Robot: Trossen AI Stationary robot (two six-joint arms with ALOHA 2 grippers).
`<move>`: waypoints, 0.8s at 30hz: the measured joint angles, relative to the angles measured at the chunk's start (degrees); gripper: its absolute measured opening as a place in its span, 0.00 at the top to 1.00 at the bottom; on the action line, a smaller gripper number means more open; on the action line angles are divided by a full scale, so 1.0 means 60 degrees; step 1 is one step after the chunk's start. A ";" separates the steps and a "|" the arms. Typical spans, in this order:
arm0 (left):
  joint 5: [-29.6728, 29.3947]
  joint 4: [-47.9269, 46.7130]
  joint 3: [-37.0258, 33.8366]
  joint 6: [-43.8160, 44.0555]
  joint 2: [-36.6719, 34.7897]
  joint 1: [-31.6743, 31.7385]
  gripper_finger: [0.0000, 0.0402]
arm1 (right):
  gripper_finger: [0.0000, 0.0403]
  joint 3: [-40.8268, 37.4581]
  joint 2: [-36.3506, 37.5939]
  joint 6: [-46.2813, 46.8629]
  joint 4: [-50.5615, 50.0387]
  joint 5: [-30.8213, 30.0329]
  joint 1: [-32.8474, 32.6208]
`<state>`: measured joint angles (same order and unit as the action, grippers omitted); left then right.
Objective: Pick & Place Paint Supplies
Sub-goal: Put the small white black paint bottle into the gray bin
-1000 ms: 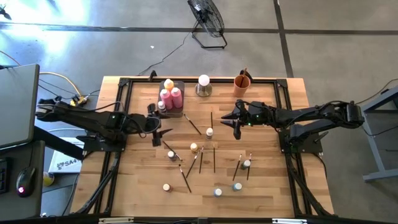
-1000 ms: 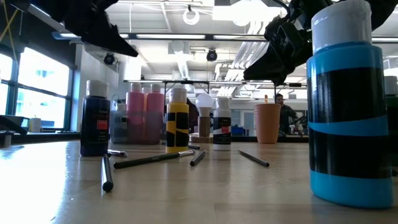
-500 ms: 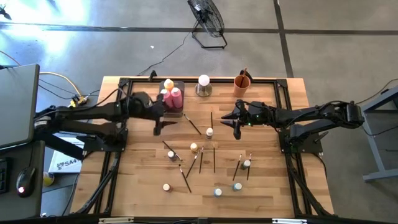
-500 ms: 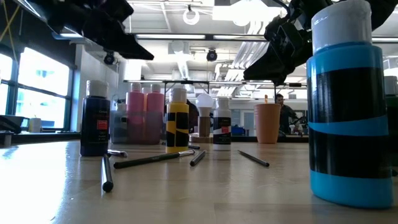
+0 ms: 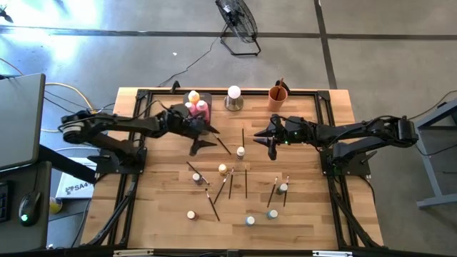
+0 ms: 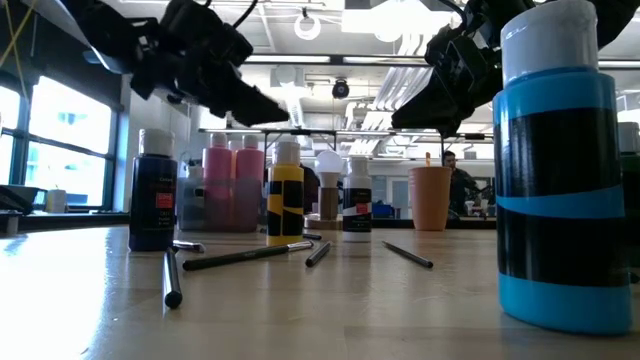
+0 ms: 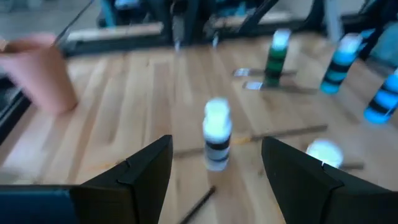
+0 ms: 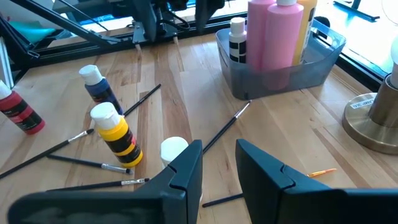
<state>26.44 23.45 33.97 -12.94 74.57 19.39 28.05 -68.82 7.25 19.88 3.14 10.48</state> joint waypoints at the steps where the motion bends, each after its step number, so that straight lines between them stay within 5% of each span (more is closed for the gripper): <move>1: 0.0150 0.0289 0.0005 0.0124 0.0149 -0.0005 0.40 | 0.77 0.0000 0.0000 0.0000 0.0004 0.0002 0.0000; 5: -0.0011 0.1024 0.0005 0.0759 0.0608 -0.0060 0.40 | 0.77 -0.0001 0.0000 0.0000 0.0002 0.0000 0.0002; 17: -0.3310 0.0648 0.0350 0.0976 0.0736 -0.1281 0.40 | 0.77 -0.0001 0.0000 -0.0001 0.0007 -0.0036 0.0007; 24: -0.3262 -0.0007 0.1038 0.0957 0.1456 -0.1288 0.40 | 0.77 -0.0003 0.0000 0.0000 0.0004 -0.0036 0.0004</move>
<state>6.86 23.41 40.19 -7.20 83.31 11.66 28.03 -68.82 7.25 19.90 2.92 10.50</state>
